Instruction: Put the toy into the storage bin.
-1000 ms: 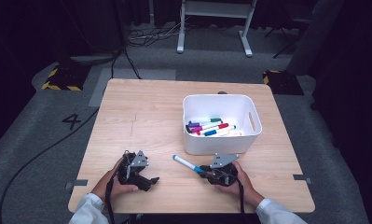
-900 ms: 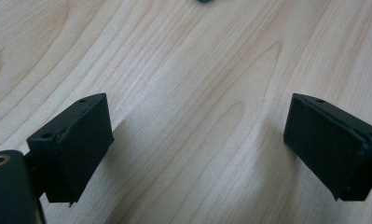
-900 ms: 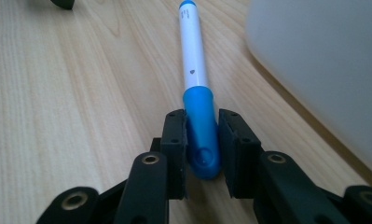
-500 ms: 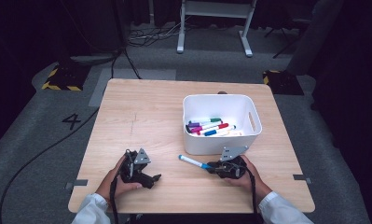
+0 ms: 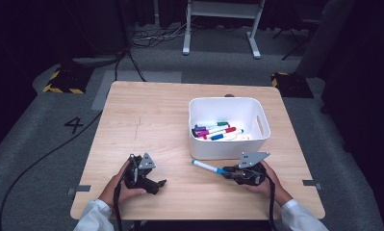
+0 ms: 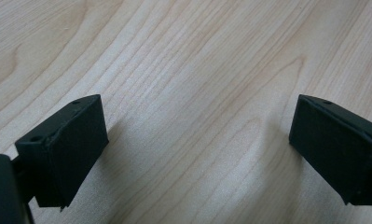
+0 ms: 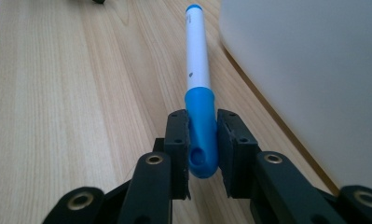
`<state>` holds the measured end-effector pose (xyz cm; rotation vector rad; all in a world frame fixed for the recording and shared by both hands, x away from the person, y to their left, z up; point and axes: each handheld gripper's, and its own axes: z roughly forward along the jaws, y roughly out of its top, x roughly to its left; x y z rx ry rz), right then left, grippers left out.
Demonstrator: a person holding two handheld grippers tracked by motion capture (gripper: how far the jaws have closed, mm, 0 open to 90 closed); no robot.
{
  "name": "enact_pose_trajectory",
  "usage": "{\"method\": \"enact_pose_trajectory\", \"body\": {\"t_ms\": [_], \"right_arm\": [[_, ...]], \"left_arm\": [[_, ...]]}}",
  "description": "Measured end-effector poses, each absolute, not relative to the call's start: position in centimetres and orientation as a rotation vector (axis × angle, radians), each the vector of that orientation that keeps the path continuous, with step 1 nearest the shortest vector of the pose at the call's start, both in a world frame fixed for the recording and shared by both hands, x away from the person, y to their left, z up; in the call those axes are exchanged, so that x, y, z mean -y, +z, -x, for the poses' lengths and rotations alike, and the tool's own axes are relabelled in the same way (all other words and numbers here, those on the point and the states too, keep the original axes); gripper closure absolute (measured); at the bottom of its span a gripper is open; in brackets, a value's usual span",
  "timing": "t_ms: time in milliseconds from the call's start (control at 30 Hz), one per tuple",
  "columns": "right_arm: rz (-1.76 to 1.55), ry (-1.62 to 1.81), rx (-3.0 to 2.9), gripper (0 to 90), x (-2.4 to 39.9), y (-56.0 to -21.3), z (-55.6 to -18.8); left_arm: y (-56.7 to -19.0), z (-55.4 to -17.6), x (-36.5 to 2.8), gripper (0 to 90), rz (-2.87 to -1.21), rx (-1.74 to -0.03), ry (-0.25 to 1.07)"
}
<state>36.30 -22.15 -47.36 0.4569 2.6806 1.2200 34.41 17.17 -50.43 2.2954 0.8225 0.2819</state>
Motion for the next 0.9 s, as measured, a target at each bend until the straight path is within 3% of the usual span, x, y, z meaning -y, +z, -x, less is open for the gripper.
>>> {"method": "enact_pose_trajectory", "body": {"t_ms": [667, 900], "right_arm": [[-0.319, 1.305, -2.592, 75.5, 25.8, -41.8, -34.2], [-0.259, 1.327, -2.519, 75.5, 27.7, -37.4, -33.3]], "left_arm": [[-50.4, -34.5, -17.2, 3.8, -2.297, -0.819, 0.277], [-50.4, -34.5, -17.1, 3.5, -2.298, -0.821, 0.277]]}}
